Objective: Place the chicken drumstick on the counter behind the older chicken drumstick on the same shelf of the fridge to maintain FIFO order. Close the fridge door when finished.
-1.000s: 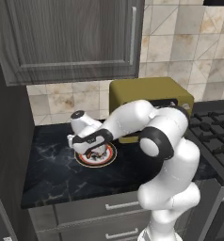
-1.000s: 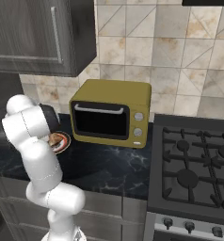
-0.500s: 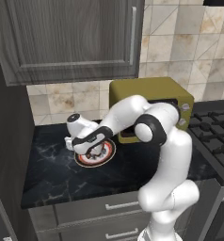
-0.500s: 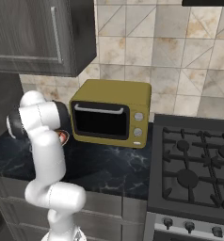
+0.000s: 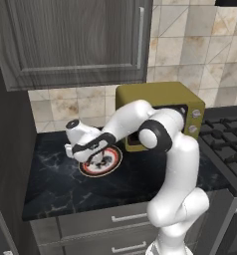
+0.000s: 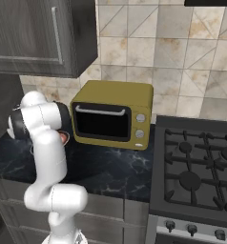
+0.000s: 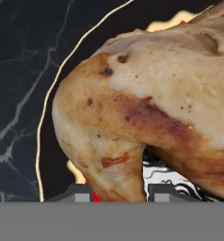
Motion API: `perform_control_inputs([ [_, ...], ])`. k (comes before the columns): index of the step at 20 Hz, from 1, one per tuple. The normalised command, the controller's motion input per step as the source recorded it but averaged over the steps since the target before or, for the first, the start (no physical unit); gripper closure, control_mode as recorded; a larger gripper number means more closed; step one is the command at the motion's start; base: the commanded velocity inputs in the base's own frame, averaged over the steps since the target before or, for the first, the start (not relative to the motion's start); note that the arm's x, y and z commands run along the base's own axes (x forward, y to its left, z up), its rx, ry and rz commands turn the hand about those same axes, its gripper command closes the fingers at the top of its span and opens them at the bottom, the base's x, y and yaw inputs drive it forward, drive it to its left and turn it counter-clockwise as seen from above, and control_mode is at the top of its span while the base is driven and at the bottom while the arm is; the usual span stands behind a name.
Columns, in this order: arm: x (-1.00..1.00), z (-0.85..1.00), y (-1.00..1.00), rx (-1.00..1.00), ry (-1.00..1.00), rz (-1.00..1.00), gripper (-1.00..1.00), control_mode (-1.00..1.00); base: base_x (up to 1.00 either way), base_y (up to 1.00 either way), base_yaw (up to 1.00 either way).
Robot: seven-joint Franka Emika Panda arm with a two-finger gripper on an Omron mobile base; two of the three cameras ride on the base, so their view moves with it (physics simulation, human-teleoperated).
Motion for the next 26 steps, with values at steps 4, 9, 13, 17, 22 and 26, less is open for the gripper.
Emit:
perform_control_inputs([
  [4, -0.01, 0.07, 0.29, 0.00, -0.02, -0.01, 1.00, -1.00, 0.00, 0.00, 0.00],
  [9, -0.31, 0.52, 0.05, 0.00, -0.13, -0.01, 1.00, -1.00, 0.00, 0.00, 0.00],
  [13, -0.63, 0.60, 0.04, 0.00, -0.23, 0.00, 1.00, -1.00, 0.00, 0.00, 0.00],
  [17, -0.73, 0.58, 0.00, 0.02, -0.19, 0.00, 1.00, -1.00, 0.00, 0.00, 0.00],
  [22, -0.91, 0.58, -0.22, 0.10, -0.14, 0.00, 1.00, -1.00, 0.00, 0.00, 0.00],
  [26, -0.72, 0.75, -0.57, 0.11, -0.04, 0.00, 1.00, -1.00, 0.00, 0.00, 0.00],
])
